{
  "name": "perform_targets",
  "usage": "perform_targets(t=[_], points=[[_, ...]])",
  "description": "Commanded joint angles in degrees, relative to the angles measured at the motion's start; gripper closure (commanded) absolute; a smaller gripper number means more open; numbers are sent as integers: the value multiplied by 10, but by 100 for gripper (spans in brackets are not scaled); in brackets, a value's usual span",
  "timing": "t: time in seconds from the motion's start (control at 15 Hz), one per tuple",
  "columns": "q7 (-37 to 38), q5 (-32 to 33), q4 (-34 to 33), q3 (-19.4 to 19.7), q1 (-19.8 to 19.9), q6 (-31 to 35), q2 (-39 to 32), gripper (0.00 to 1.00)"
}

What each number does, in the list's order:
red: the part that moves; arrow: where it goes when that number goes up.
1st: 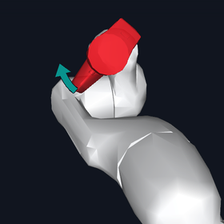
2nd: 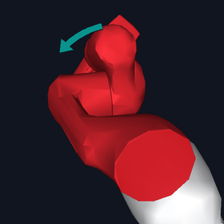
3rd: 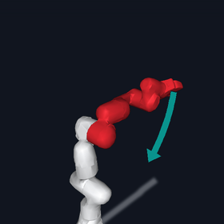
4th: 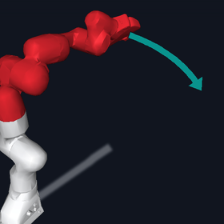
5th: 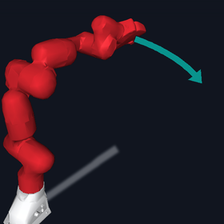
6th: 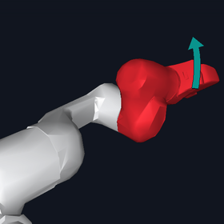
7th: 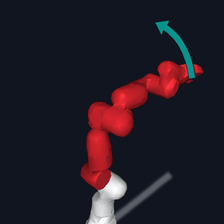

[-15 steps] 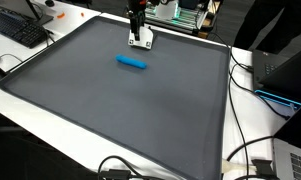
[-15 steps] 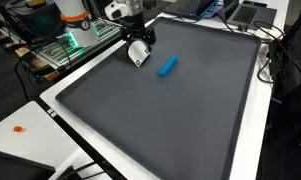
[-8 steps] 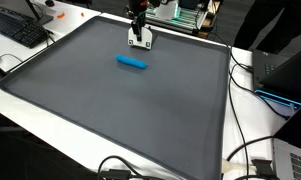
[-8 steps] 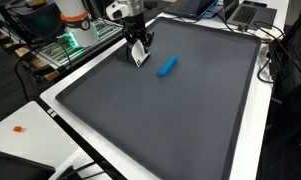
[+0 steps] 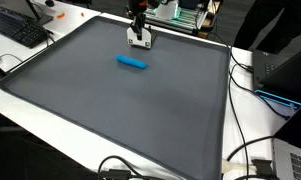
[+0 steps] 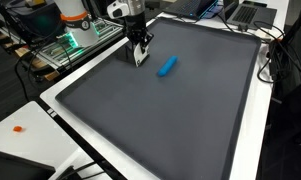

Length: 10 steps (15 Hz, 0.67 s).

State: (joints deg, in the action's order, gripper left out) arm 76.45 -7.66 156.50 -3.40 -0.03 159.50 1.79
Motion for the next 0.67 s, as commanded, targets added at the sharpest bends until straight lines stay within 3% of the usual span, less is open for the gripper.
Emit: perform_targets(t=[0.0,0.27,0.6], points=[[55,42,-4,5,3,-2,6,99],[53,93,-23,5,4,-27,29,99],[-65,71,-87,-6,-17,-120,29,99]])
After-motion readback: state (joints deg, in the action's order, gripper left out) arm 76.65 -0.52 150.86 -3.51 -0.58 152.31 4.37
